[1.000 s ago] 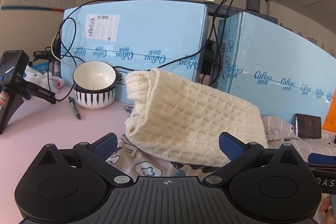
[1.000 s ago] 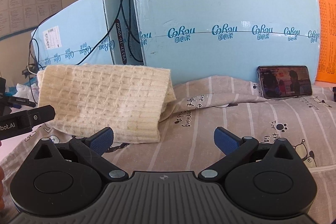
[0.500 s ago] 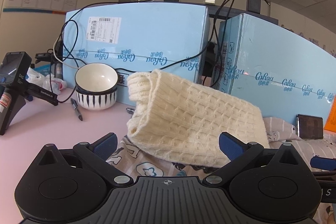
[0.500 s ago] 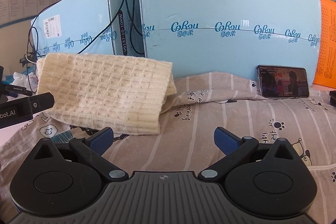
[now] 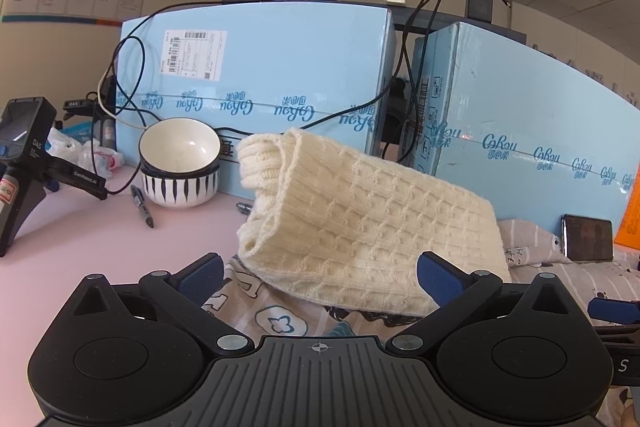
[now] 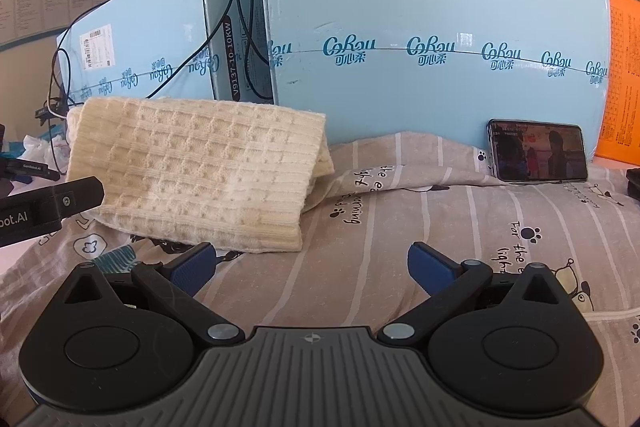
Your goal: Fold clothes
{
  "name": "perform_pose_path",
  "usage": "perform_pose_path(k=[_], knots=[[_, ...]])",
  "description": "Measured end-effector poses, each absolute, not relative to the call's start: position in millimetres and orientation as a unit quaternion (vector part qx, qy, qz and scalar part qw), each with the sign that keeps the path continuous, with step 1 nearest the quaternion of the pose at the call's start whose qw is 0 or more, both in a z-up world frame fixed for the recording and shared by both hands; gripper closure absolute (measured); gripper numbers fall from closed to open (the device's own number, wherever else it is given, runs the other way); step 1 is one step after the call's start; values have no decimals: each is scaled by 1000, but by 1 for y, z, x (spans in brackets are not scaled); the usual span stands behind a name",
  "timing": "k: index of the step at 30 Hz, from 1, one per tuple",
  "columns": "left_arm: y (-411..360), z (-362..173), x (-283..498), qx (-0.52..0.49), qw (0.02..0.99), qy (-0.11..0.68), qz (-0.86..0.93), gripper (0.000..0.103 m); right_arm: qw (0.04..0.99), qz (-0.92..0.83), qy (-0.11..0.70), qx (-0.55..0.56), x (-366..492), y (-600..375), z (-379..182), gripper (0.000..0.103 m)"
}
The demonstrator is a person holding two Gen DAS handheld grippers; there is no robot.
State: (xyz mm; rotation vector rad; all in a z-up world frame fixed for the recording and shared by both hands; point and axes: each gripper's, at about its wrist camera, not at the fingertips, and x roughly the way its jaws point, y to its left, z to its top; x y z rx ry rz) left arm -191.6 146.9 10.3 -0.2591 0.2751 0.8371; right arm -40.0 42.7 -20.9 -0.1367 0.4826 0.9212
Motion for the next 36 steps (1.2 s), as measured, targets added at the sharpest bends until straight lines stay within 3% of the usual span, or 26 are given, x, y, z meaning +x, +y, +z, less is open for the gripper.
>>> perform_pose_path(k=[36], knots=[[142, 15, -200, -116, 899, 108, 408, 0, 858, 463, 216, -50, -46, 38, -15, 0]])
